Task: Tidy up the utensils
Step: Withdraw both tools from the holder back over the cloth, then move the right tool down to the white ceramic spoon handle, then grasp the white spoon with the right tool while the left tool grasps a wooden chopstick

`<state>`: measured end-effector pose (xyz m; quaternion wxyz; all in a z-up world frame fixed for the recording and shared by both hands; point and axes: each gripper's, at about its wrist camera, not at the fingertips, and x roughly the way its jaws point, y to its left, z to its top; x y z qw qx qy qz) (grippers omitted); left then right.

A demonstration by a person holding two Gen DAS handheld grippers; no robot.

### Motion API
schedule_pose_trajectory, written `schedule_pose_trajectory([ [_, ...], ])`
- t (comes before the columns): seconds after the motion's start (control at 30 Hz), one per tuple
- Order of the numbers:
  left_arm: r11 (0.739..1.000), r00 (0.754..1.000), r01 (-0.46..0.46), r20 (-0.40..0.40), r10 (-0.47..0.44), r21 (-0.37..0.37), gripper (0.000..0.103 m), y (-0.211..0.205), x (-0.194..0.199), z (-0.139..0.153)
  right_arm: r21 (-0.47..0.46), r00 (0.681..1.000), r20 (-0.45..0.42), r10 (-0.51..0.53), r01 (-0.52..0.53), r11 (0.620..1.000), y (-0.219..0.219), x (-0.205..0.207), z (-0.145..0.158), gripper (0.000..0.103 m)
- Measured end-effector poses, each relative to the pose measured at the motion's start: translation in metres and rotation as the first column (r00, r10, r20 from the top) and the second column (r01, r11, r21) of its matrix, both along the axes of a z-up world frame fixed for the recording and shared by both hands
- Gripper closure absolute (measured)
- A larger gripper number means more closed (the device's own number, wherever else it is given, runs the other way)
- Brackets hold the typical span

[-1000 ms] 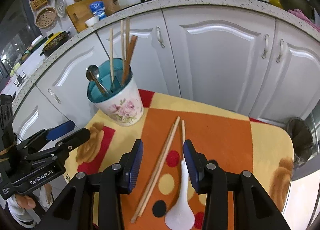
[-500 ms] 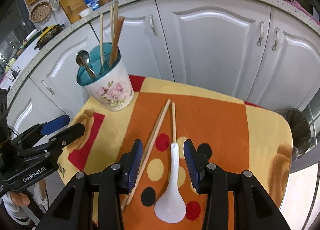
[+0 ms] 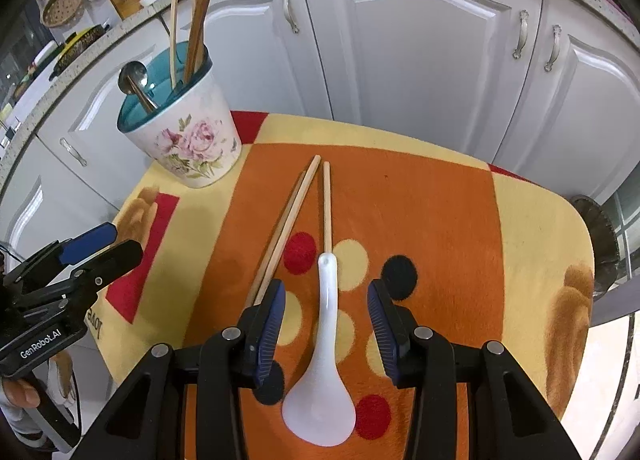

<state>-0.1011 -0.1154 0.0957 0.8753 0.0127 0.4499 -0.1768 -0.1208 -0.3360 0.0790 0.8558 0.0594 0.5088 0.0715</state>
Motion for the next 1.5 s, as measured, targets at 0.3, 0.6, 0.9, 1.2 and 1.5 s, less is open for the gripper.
schedule_pose_trajectory([
  [0.3,1.000,1.000,0.000,-0.022,0.000,-0.001,0.043,-0.001,0.003,-0.007,-0.018,0.999,-0.035,0.010,-0.010,1.000,0.002,0.005,-0.012,0.062],
  [0.6,1.000,0.999,0.000,-0.047,-0.001,-0.002,0.043,-0.002,0.005,-0.014,-0.033,0.998,-0.065,0.019,-0.021,0.999,0.004,0.009,-0.025,0.062],
  [0.9,1.000,0.997,0.022,-0.069,-0.023,-0.013,0.043,-0.007,0.007,-0.021,-0.076,0.997,-0.077,0.026,-0.032,0.997,0.010,0.013,-0.037,0.062],
  [1.2,0.998,0.992,0.064,-0.104,-0.065,-0.016,0.043,-0.023,0.017,-0.033,-0.148,0.998,-0.063,-0.009,0.000,0.989,-0.008,0.008,-0.045,0.062],
  [1.5,0.993,0.980,0.115,-0.163,-0.112,0.011,0.044,-0.055,0.037,-0.059,-0.036,0.993,-0.068,-0.096,0.093,0.995,-0.050,0.000,-0.035,0.062],
])
